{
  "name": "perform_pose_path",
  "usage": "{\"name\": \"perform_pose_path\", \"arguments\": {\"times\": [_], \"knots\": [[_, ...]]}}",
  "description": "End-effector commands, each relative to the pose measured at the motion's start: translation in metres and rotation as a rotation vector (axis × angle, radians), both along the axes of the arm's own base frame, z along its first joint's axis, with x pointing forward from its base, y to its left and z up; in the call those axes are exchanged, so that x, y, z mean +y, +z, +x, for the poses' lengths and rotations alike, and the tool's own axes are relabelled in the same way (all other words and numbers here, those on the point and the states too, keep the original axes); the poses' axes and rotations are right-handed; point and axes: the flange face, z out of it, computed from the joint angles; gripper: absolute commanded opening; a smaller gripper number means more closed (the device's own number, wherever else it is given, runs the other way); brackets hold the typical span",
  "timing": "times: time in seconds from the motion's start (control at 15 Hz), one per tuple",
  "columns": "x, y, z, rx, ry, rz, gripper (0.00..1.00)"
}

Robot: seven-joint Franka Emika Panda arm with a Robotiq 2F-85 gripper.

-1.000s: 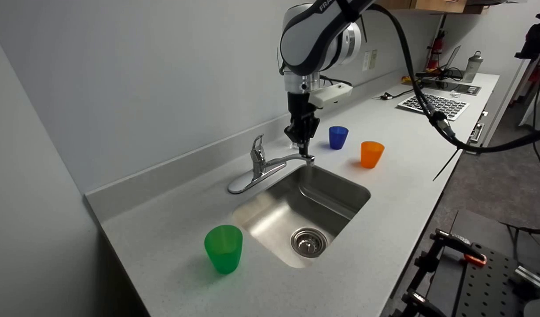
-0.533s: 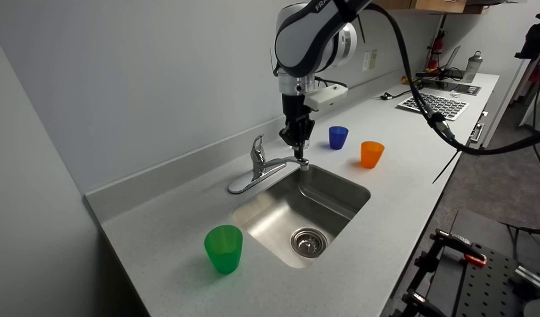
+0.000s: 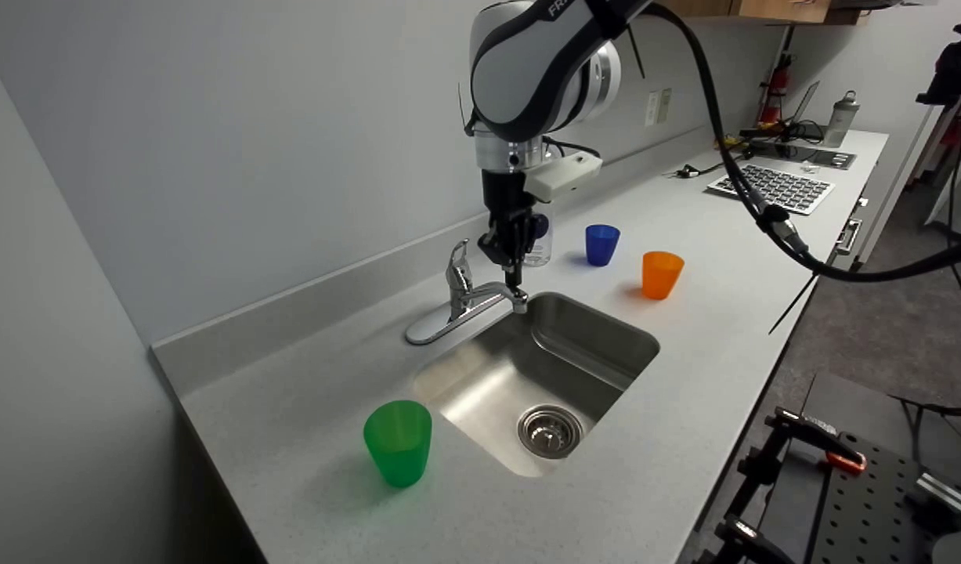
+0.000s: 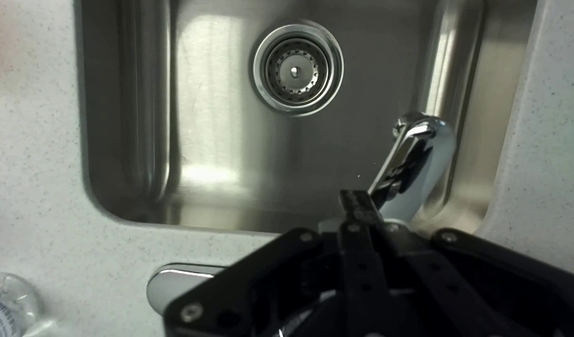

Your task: Turn the faucet to the left

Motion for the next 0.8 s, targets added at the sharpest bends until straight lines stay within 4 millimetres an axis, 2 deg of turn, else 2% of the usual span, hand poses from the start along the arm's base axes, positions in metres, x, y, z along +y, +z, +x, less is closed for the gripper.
{"name": "perform_pose_path", "arguments": {"times": [0.0,0.33,0.53,0.6,0.67,0.73], "knots": [[0.027,0.002,0.004,-0.038,0.013,0.004,0.00],[0.037,0.005,0.007,-0.051,0.032,0.003,0.00],[0.045,0.015,0.009,-0.059,0.033,0.023,0.00],[0.046,0.019,0.010,-0.061,0.031,0.026,0.26],[0.045,0.023,0.011,-0.056,0.026,0.023,0.27],[0.044,0.012,0.007,-0.042,0.050,0.015,0.07]]}}
